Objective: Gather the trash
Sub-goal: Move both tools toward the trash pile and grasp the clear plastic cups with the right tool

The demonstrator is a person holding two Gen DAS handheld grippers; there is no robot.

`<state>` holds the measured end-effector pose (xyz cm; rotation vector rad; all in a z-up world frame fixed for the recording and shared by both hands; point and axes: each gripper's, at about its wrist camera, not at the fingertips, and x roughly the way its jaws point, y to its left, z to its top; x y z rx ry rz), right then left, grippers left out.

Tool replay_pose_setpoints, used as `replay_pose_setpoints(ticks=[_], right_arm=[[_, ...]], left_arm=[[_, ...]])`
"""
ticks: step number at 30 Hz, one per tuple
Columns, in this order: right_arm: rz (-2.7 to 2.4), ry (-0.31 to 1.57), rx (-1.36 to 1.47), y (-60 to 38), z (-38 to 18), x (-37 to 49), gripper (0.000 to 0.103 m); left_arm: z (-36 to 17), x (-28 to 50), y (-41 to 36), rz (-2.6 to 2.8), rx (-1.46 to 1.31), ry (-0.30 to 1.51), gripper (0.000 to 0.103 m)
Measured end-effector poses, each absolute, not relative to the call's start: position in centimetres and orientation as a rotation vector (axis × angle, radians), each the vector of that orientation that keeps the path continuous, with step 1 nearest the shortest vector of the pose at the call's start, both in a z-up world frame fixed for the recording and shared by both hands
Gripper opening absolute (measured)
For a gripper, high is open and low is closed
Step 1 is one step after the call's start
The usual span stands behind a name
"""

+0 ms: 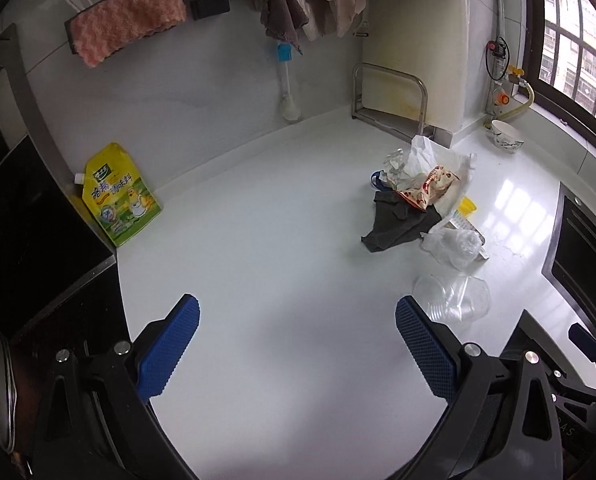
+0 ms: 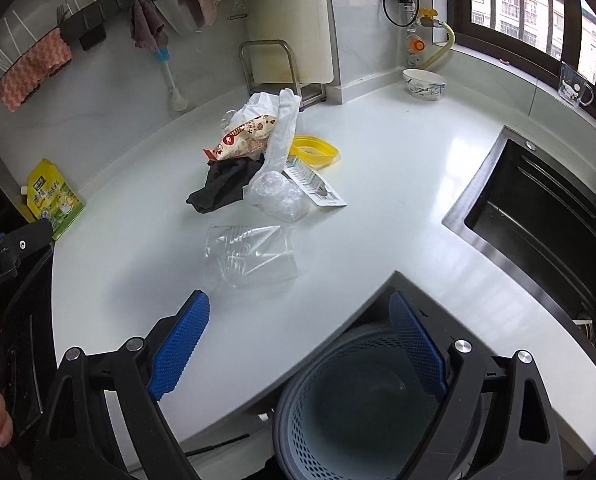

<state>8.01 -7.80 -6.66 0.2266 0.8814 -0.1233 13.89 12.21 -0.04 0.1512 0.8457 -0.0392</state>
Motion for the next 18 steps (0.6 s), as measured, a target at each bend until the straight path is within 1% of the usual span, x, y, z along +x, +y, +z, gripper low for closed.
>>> replay_pose_setpoints(ticks=[9,18], right_arm=[[-0.208,0.885,0.221,-3.3,-9.2,12.8,0.087],[-0.391,0.912,0.059,-0.6,-11.4,16.6,0.087]], left_arm=[[-2.9,19.8,15.0,-0.100,0.146,0.872,0.097],[-4.8,23.1,17.3,-0.104,0.117,0.894,0.097]])
